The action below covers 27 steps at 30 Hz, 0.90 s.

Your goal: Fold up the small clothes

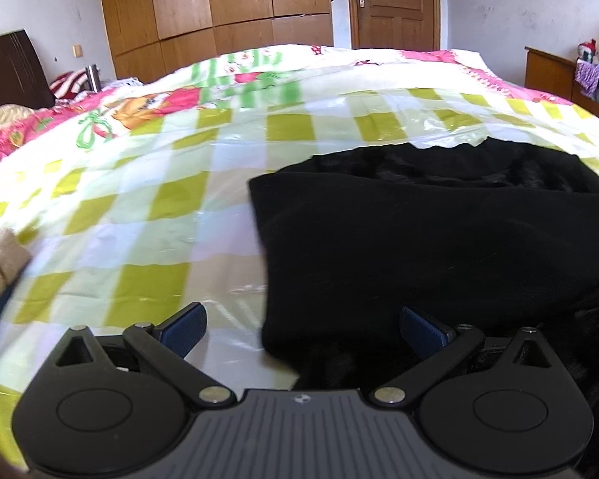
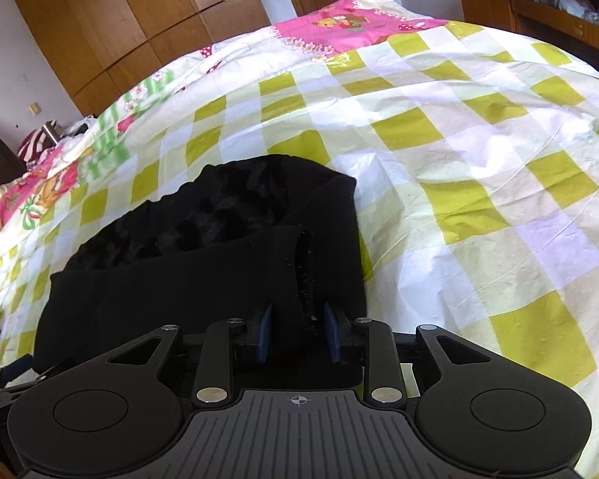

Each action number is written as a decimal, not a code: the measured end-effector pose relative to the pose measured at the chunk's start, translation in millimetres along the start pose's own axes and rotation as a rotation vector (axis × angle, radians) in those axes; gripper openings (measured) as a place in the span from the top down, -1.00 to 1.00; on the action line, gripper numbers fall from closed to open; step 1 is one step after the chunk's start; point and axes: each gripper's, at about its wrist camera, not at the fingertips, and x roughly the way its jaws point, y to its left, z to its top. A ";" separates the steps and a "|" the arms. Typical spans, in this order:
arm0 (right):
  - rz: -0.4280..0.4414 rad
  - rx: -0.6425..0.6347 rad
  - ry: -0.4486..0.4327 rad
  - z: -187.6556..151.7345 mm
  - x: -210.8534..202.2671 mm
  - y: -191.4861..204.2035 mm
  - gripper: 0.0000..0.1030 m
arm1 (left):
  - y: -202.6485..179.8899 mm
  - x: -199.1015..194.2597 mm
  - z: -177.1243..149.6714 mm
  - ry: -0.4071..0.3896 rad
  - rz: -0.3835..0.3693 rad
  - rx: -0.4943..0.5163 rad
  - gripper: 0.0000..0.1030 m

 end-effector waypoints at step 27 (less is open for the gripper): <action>0.196 -0.059 0.399 -103.8 -86.7 0.7 -0.21 | 34.9 -109.3 -79.5 0.332 -0.156 0.096 -1.00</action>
